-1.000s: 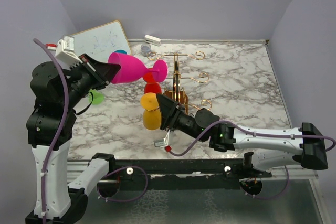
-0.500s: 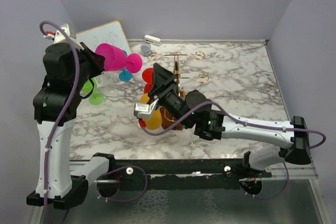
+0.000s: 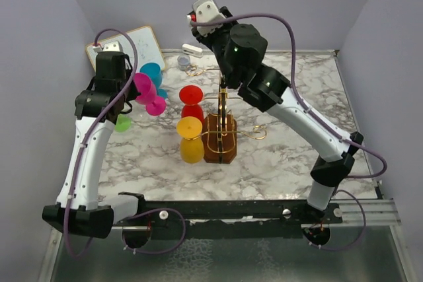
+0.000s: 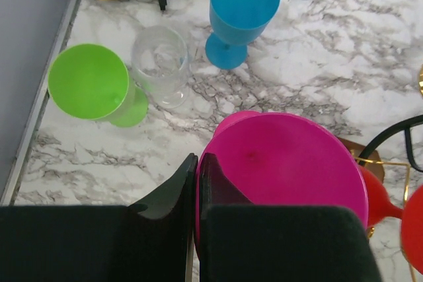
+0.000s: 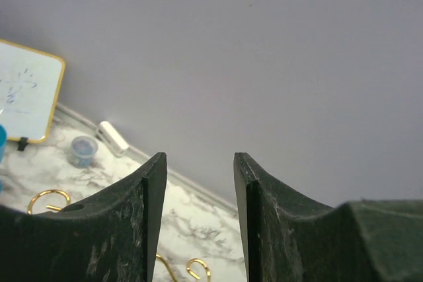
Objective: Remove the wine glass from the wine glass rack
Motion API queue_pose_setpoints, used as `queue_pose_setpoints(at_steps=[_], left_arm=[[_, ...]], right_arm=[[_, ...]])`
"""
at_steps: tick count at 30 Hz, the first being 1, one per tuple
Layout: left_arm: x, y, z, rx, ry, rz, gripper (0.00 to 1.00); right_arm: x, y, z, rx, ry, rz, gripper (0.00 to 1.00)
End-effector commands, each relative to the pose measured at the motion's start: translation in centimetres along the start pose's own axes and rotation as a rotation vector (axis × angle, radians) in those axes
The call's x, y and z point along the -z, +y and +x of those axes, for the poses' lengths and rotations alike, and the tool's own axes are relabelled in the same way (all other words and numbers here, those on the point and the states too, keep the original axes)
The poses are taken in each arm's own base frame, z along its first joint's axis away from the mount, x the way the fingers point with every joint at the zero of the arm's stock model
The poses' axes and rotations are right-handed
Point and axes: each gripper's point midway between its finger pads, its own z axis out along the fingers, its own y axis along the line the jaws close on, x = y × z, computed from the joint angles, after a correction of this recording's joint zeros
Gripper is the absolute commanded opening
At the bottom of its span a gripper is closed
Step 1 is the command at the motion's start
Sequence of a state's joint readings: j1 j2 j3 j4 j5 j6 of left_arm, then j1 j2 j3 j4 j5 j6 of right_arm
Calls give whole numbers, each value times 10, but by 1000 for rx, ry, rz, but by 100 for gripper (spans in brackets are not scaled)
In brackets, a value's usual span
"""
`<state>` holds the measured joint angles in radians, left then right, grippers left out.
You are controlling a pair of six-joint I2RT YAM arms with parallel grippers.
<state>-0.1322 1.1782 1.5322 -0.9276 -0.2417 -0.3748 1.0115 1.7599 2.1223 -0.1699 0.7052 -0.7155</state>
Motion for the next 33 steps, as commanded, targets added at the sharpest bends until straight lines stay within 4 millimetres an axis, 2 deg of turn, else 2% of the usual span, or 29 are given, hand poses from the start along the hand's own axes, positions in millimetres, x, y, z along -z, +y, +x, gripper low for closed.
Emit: queue_pose_setpoints(at_steps=[1,4,9,10,11,14,17,20,33], left_arm=[[-37,-8,11,-20,13,12,0],[-60,-10,19,-35,37,0,0],[-96,-7,23,-82,59,-49,0],[-102,-7,23,-86,61,-57,0],[-122,-4,25,-100,73,-92,0],[-136,0,27,-102,83,-128,6],[-144,7,27,-99,83,-177,9],[-150,3,30,-91,93,-154,10],[-170,4,55,-88,150,-158,12]], right_arm=[[-4,34,53,-209,205,-160,44],[-1,40,66,-261,232,-189,44],[17,36,77,-345,251,-186,43],[22,36,76,-374,245,-196,42],[44,27,64,-500,203,-240,41],[60,21,60,-563,187,-265,41],[71,20,65,-578,209,-280,41],[78,22,75,-580,240,-281,41],[91,44,95,-612,277,-337,40]])
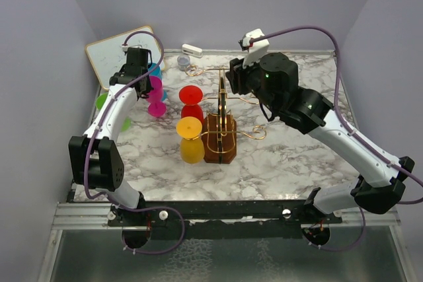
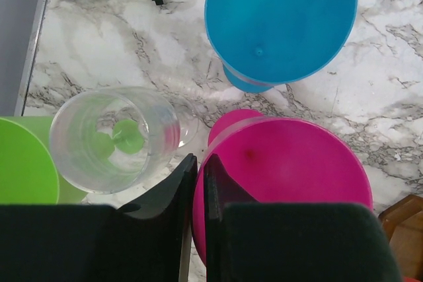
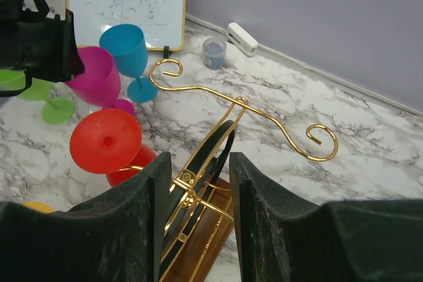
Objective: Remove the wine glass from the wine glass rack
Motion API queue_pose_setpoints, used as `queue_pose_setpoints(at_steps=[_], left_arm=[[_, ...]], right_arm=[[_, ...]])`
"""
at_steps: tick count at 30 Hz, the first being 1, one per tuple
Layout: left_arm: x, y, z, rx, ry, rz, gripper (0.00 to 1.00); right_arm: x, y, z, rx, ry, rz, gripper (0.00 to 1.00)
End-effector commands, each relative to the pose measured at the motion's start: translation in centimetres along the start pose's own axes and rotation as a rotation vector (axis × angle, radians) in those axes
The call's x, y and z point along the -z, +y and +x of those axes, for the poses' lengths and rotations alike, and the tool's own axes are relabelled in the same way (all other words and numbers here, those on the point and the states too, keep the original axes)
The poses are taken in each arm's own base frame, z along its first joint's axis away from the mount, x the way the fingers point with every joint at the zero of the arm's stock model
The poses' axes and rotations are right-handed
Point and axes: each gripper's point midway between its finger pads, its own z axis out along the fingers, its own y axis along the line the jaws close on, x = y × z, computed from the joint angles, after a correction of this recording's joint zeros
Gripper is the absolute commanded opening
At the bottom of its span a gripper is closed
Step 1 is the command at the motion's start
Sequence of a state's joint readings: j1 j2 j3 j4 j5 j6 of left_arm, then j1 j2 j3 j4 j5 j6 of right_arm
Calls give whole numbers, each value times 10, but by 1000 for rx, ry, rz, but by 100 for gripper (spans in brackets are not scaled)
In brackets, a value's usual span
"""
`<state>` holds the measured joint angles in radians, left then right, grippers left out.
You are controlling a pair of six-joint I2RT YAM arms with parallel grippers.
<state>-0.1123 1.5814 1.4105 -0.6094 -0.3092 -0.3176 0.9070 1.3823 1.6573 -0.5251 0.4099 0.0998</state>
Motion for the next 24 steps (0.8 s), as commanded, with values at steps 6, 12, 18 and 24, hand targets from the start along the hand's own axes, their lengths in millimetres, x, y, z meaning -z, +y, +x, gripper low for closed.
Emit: queue_pose_setpoints(at_steps=[6,12,18,24], left_arm=[[-12,3,2,18,-4,-27,22],[-11,0,3,29,7,-5,26],[19,-1,-23,62,-63,33,27],[65,4,-53,104,-165,70,28]], right_arm=[[6,10,0,-41,0,-56,40],[4,10,6,-35,16,-56,40],[3,11,10,-36,21,-57,41],[-2,26,9,-27,30,-126,41]])
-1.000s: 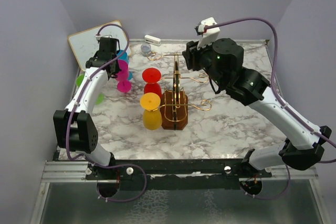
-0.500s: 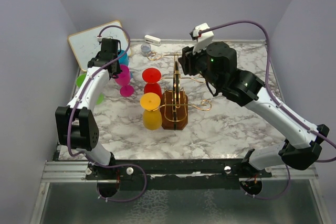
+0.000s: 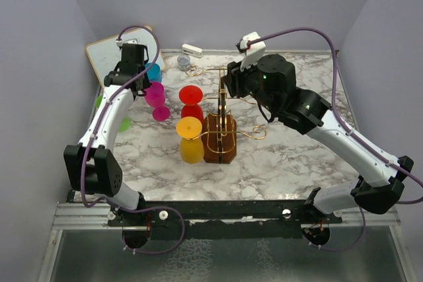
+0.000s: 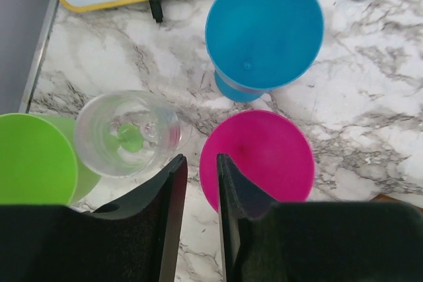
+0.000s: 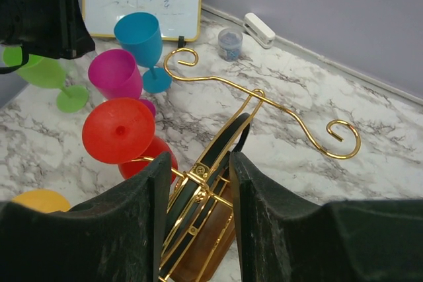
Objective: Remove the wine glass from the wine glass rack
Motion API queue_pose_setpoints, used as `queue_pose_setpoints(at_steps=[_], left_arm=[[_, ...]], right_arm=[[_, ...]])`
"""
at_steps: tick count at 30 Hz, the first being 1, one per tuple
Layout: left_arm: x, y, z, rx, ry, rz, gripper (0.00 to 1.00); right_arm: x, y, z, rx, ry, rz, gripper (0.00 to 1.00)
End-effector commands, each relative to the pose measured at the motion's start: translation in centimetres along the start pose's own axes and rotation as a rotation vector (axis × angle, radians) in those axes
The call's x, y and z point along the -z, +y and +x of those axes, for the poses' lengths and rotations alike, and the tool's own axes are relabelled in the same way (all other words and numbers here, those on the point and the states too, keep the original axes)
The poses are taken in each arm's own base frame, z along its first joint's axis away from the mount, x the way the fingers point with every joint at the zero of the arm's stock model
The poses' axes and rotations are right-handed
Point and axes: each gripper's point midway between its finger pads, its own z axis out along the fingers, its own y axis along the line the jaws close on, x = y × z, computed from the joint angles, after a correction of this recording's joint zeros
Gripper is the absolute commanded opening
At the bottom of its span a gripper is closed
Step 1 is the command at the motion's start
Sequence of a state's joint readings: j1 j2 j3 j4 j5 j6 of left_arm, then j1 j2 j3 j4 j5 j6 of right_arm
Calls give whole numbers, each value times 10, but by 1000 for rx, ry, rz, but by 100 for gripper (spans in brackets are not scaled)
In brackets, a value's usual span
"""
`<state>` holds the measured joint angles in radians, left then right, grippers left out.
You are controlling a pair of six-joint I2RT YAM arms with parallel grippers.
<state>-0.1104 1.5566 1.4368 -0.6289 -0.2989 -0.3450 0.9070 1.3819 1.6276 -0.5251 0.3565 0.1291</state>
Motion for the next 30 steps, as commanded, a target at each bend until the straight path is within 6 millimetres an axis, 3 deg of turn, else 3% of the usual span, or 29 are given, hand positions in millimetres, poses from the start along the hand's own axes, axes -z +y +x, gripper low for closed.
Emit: queue_pose_setpoints(at_steps=[1,5,9,14,17,20,24,30], left_arm=[[60,4,-47,75,-160,61,28],[102,8,-63,135,-277,125,30],[139,1,-62,186,-355,254,31],[160,1,-45,202,-368,319,31],[161,2,-34,194,-343,328,31],[159,2,-21,183,-312,338,31],[157,2,-10,172,-292,347,31],[154,-8,2,172,-251,402,31]], right_arm=[[-1,18,-4,-3,3,-92,42],[-12,39,-9,-17,28,-174,45],[-24,69,-21,-47,73,-299,48],[-49,64,-36,-185,216,-415,47],[-47,55,-39,-323,275,-576,41],[-40,49,-28,-429,320,-714,34],[-31,49,-19,-407,356,-746,33],[-34,56,12,-413,469,-804,33]])
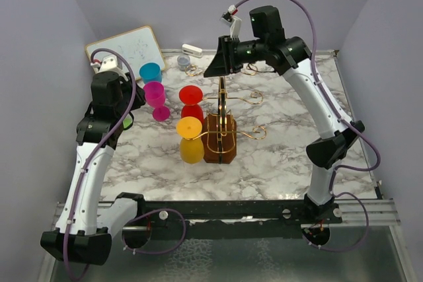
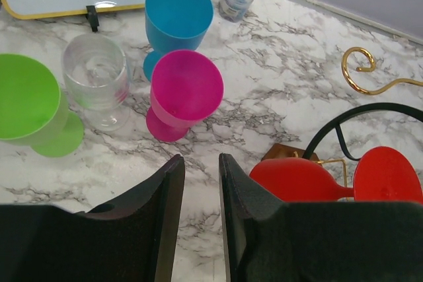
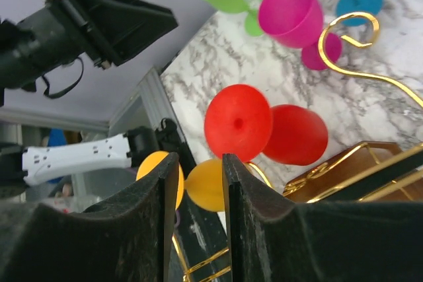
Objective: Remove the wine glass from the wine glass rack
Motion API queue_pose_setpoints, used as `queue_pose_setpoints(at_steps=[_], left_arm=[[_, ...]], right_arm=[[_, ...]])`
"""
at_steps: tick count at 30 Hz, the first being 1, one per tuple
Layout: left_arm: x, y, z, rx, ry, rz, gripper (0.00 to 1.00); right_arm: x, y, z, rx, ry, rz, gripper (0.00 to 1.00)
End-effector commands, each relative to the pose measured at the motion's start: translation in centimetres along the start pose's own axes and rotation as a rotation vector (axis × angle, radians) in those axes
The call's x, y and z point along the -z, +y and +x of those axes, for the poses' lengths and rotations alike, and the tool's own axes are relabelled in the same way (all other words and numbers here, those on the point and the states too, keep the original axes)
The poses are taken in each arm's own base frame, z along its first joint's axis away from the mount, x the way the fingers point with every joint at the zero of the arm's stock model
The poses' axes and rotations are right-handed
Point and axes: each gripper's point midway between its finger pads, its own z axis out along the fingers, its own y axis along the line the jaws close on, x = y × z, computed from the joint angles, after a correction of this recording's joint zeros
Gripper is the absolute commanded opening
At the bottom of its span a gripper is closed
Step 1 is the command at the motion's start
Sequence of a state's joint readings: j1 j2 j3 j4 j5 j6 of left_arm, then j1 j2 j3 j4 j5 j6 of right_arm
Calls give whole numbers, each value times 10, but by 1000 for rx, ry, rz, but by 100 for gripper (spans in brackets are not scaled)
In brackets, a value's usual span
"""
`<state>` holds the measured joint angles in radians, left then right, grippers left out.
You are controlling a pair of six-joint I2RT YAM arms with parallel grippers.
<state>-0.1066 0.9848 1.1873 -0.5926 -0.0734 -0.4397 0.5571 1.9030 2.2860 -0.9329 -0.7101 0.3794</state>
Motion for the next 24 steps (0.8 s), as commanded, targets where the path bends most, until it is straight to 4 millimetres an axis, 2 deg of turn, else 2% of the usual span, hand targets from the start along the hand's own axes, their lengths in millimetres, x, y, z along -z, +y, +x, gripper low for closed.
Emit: queue_pose_setpoints(at_steps=[1,9,24], left_arm=[[7,-13,4,28,8,78,31],[9,-23,8,44,21,142,31],[8,-25,23,51,57,167,31]], right_arm=[[-1,18,24,-10,103,-122,33],[-19,-4,39,-42,155,-115,36],[-52,-36,51,-63,186,-46,40]])
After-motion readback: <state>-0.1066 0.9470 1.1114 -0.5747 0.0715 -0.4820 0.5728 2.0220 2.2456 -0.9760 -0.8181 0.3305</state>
